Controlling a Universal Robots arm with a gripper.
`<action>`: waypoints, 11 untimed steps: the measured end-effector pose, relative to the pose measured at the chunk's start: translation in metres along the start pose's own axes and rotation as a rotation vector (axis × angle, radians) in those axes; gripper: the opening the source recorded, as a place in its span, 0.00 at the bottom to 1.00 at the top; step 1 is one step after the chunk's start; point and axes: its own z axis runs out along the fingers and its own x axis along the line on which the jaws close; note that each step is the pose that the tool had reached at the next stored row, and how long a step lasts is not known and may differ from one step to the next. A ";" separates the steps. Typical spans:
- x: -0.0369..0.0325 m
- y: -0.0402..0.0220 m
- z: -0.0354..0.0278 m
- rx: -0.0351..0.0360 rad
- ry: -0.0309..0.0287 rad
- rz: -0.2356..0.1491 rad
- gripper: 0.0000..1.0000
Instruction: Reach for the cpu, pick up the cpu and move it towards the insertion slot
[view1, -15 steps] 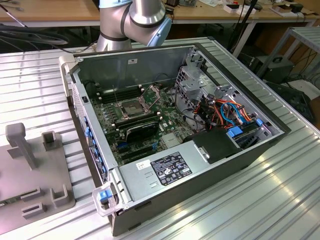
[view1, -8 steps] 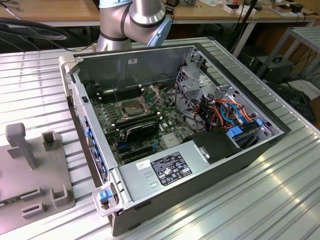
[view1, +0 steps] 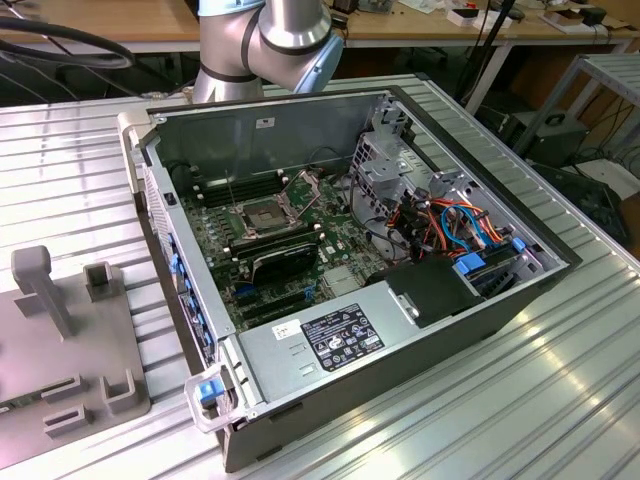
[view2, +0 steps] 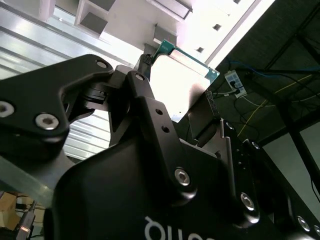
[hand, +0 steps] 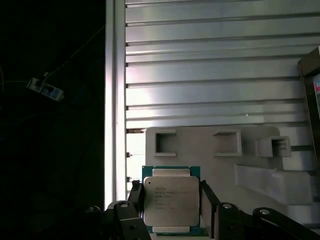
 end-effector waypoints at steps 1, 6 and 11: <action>0.0000 0.0002 -0.0010 0.0000 0.0000 0.000 0.55; 0.0003 0.0014 -0.0070 -0.0001 0.0000 0.000 0.55; 0.0005 0.0021 -0.0109 -0.0002 0.0001 0.000 0.55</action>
